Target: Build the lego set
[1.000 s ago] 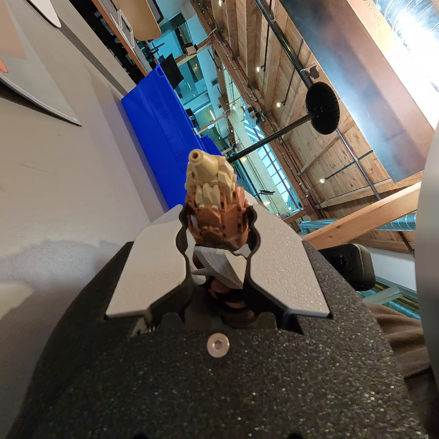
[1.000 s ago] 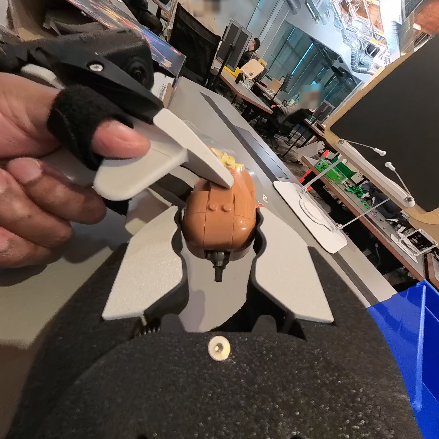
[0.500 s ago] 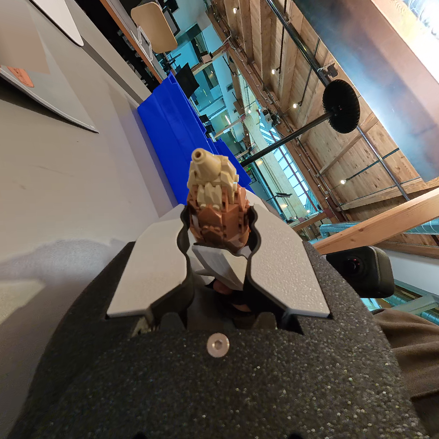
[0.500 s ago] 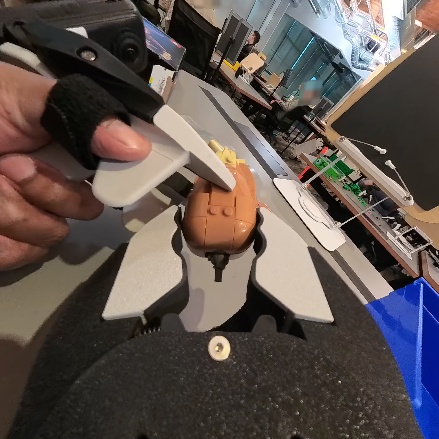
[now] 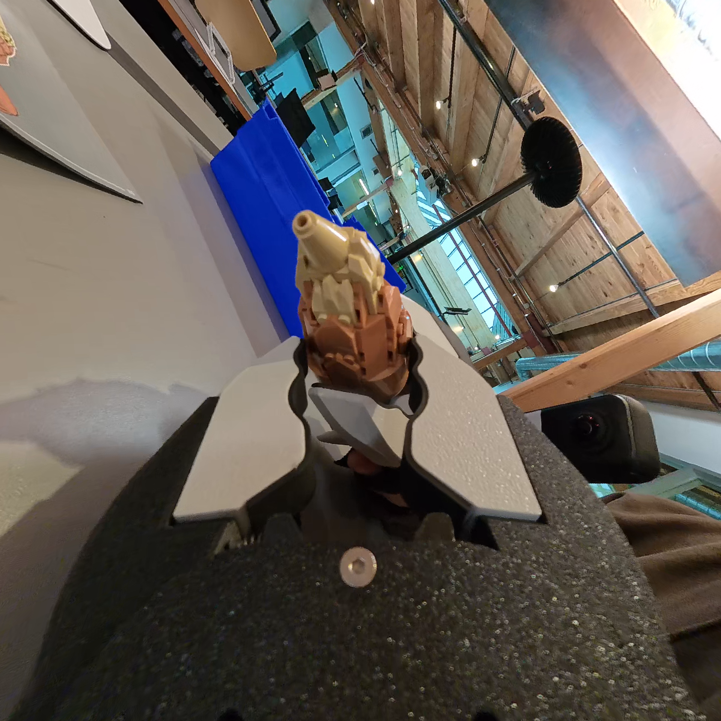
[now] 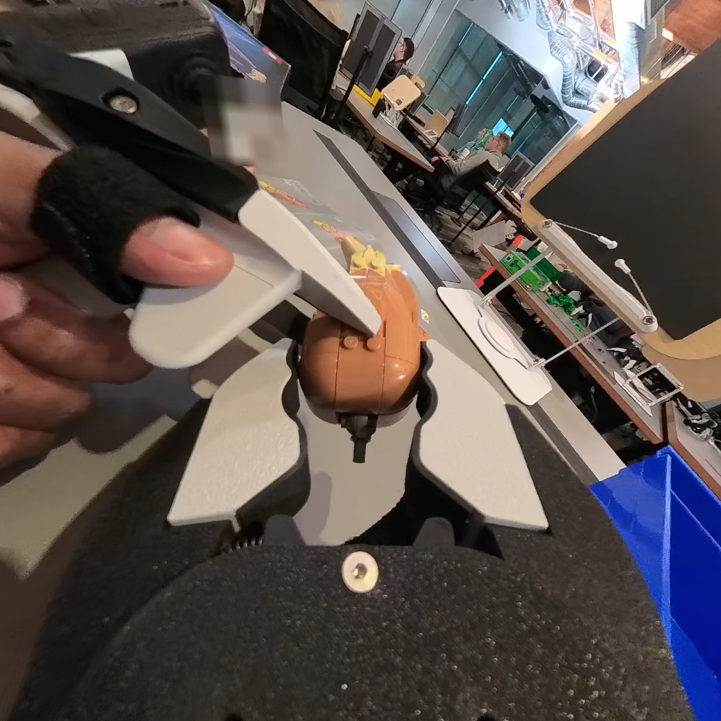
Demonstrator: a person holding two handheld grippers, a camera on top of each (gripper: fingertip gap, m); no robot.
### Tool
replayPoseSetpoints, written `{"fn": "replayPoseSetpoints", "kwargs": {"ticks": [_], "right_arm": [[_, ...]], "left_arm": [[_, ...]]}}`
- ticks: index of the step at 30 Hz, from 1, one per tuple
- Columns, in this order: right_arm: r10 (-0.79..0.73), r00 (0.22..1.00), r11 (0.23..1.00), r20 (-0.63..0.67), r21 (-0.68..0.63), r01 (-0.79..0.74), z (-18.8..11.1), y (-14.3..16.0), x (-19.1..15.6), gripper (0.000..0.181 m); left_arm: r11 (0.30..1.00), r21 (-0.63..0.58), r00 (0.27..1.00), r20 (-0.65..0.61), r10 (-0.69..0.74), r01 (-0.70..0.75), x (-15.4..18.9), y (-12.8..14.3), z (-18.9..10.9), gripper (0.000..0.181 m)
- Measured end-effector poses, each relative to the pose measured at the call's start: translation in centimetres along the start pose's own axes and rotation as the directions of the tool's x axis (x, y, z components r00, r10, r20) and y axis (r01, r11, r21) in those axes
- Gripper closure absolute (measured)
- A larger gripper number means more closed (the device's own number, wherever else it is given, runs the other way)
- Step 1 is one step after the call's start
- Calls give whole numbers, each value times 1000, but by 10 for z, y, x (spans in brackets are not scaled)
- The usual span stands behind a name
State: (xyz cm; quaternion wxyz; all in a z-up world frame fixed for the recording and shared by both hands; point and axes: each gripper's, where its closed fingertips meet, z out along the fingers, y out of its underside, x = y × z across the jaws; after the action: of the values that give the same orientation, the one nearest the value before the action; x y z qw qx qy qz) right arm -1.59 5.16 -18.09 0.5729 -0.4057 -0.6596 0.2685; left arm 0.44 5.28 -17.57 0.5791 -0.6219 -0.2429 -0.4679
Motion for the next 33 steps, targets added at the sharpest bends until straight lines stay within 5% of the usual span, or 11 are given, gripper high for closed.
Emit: {"fn": "replayPoseSetpoints", "kwargs": {"ticks": [33], "right_arm": [[-129,990,991,-55,22,130,-4,-7,-1,123]], "left_arm": [[1000,26,999,-37,3,-2,6,-5,-5,131]]}}
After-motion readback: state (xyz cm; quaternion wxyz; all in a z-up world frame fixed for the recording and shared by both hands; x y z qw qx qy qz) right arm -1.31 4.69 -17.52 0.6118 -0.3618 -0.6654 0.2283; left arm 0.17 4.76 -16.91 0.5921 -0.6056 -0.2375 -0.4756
